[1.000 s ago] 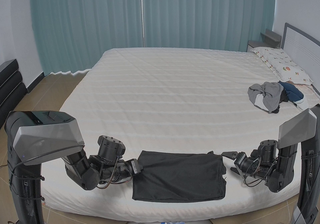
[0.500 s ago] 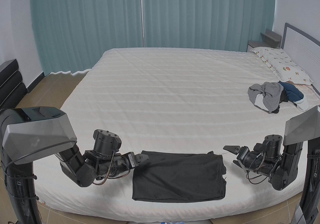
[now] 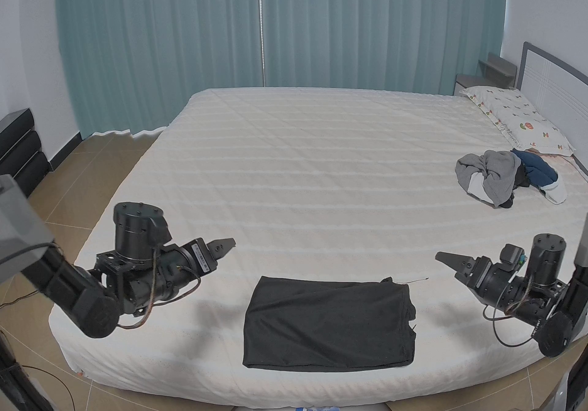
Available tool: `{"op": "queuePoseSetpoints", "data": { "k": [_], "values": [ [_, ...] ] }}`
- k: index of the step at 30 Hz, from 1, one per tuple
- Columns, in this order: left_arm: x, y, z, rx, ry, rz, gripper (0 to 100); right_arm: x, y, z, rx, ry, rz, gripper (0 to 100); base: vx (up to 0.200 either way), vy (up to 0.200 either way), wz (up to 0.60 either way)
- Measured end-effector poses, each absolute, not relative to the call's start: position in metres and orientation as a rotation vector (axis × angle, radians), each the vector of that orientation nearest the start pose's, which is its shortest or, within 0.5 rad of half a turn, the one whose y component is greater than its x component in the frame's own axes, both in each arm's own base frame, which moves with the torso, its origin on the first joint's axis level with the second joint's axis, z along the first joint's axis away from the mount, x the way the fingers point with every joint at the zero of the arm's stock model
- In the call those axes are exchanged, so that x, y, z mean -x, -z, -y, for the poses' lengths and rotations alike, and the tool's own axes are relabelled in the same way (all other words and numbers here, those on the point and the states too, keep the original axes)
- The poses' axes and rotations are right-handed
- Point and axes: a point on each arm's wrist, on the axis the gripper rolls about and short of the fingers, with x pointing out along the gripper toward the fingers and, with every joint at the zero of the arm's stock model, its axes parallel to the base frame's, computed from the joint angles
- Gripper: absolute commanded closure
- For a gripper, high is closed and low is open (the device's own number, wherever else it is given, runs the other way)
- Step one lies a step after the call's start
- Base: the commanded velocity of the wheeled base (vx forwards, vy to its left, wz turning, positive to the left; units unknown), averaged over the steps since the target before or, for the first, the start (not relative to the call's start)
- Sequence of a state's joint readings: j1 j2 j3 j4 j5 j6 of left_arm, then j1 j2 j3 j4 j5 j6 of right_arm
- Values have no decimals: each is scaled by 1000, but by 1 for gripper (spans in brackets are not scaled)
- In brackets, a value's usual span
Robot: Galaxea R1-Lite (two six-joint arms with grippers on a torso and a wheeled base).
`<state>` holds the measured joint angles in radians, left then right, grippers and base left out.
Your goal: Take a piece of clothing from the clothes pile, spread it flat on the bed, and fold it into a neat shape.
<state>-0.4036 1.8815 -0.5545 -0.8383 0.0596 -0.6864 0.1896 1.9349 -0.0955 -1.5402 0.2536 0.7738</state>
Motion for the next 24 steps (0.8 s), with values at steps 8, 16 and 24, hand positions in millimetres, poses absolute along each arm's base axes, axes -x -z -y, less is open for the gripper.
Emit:
{"op": "queuePoseSetpoints", "data": {
  "k": [8,16,24],
  "values": [
    [-231,-141,91,476,106,-346,0,-182,-103,-32,-573,-275,-310,0,0,0,0],
    [-188,-180,70,370,12,-172,0,-134,-132,-15,-413,-218,-227,0,0,0,0],
    [-146,-202,50,297,-59,-90,0,-84,-146,-7,-348,-163,-270,0,0,0,0]
  ]
}}
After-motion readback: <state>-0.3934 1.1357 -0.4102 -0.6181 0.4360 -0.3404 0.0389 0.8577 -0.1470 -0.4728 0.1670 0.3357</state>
